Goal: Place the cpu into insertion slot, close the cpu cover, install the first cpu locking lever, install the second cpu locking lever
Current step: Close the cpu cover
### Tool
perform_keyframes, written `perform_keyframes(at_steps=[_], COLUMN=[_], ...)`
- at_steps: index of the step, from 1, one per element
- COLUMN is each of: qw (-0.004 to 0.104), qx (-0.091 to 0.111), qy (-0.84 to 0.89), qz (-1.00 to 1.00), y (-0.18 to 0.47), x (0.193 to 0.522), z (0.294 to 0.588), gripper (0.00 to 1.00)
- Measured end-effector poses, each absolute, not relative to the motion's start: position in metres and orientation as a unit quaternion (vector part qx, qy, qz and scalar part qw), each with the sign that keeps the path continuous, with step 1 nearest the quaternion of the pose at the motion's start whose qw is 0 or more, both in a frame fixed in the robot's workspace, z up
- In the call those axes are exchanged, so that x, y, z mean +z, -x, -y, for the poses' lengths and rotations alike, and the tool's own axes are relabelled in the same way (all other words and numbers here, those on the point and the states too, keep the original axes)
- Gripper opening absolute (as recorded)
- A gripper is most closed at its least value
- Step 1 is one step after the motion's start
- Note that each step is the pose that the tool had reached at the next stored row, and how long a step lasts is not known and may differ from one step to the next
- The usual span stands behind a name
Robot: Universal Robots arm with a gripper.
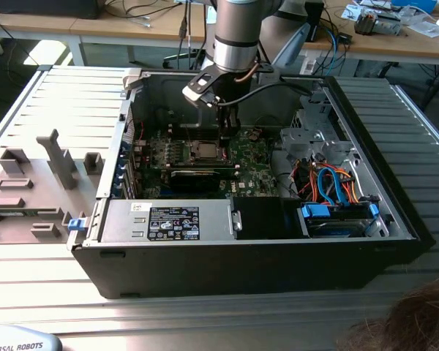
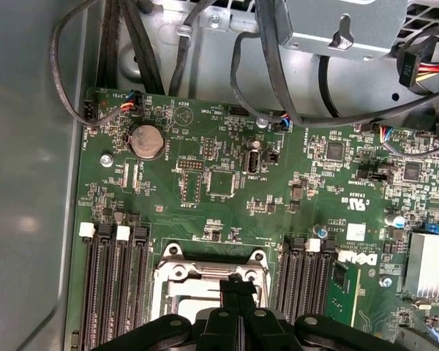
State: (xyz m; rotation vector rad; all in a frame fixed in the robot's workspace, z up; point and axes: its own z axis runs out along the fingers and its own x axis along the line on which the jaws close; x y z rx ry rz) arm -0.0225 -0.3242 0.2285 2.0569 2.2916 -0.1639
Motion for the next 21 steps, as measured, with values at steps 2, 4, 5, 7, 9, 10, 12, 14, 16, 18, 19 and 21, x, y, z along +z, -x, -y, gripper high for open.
perform_keyframes(at_steps=[2, 4, 5, 7, 9, 10, 12, 14, 16, 18, 19, 21], qw=[0.029, 0.029, 0.029, 0.029, 0.029, 0.029, 0.029, 0.029, 0.029, 0.029, 0.029, 0.029], qx=[-0.053, -0.053, -0.053, -0.053, -0.053, -0.053, -0.053, -0.053, -0.053, -0.053, -0.053, -0.053], qy=[-0.667, -0.667, -0.667, -0.667, -0.667, -0.667, -0.667, -0.667, -0.667, -0.667, -0.667, -0.667], qz=[-0.743, -0.743, -0.743, -0.743, -0.743, -0.743, -0.743, -0.743, -0.743, -0.743, -0.743, -0.743], y=[0.0229, 0.0234, 0.0236, 0.0245, 0.0247, 0.0249, 0.0251, 0.0252, 0.0254, 0.0258, 0.0259, 0.0261], x=[0.2284, 0.2283, 0.2282, 0.2275, 0.2274, 0.2273, 0.2272, 0.2271, 0.2269, 0.2266, 0.2265, 0.2264], z=[0.3242, 0.3242, 0.3242, 0.3242, 0.3242, 0.3242, 0.3242, 0.3242, 0.3242, 0.3242, 0.3242, 0.3242], gripper=[0.11, 0.11, 0.11, 0.11, 0.11, 0.11, 0.11, 0.11, 0.11, 0.11, 0.11, 0.11])
